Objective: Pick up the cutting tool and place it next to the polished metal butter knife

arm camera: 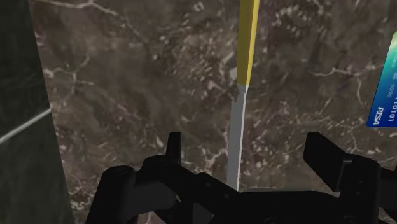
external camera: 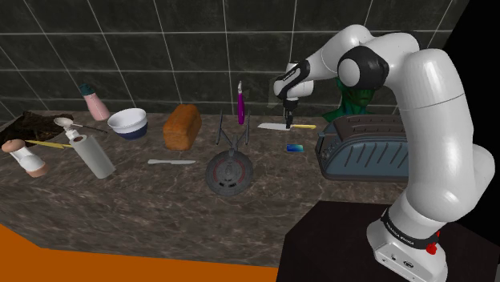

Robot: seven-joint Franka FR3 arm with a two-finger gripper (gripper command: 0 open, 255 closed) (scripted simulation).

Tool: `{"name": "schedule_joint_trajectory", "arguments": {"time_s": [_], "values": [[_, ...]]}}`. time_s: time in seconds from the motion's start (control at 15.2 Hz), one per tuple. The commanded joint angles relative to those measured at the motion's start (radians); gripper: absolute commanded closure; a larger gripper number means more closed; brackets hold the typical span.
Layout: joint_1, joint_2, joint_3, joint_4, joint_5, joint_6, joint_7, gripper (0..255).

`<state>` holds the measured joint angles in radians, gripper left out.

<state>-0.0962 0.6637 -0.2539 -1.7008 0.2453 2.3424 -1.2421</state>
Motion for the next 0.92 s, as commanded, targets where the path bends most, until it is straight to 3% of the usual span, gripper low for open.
{"name": "schedule_joint_trajectory", "arguments": {"time_s": [0.0, 0.73, 0.79, 0.86], "values": [[-0.004, 0.021, 0.005, 0.003, 0.006, 0.019, -0.005, 0], [-0.008, 0.046, 0.012, 0.006, 0.013, 0.040, -0.009, 0], [-0.008, 0.046, 0.012, 0.006, 0.013, 0.040, -0.009, 255], [-0.008, 0.046, 0.012, 0.006, 0.013, 0.040, -0.009, 255]]}}
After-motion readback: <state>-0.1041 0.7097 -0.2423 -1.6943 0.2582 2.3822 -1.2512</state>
